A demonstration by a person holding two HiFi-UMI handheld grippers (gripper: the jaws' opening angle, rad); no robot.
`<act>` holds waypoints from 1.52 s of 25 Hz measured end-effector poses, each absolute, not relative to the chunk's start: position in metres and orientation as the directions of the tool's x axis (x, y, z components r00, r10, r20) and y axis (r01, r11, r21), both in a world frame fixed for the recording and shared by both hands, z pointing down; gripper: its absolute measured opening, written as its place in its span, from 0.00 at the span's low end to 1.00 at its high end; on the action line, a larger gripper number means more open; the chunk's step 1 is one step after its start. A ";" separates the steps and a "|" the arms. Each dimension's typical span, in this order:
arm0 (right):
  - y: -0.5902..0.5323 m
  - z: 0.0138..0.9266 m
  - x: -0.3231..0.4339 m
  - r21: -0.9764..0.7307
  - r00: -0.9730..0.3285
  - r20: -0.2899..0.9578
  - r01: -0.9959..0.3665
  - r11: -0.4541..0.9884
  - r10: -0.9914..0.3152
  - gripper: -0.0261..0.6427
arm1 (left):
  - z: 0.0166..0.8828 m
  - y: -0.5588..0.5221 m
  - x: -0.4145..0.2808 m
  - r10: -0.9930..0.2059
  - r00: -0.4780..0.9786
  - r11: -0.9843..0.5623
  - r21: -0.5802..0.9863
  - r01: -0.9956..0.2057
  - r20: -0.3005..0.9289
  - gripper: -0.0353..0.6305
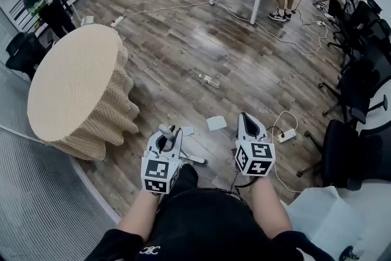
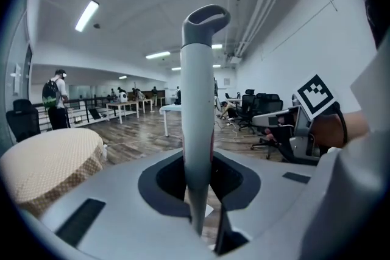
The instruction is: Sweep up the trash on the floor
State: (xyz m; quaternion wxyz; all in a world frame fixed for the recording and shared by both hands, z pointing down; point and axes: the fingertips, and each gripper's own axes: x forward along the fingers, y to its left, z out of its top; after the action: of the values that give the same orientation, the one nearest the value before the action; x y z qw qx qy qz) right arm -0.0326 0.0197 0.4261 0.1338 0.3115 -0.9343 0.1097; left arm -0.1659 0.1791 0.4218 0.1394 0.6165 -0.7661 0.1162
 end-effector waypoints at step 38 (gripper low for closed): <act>-0.029 0.507 -0.163 -0.044 -0.595 0.603 -0.690 0.723 -0.531 0.06 | 0.628 0.100 -0.336 -0.800 0.067 -0.199 -0.159 -0.967 0.596 0.15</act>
State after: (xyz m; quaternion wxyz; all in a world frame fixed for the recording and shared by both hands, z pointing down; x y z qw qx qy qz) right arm -0.1635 -0.0287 0.5073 0.2879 0.3460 -0.8823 0.1377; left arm -0.3357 0.0997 0.6277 0.1420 0.7165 -0.6167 0.2936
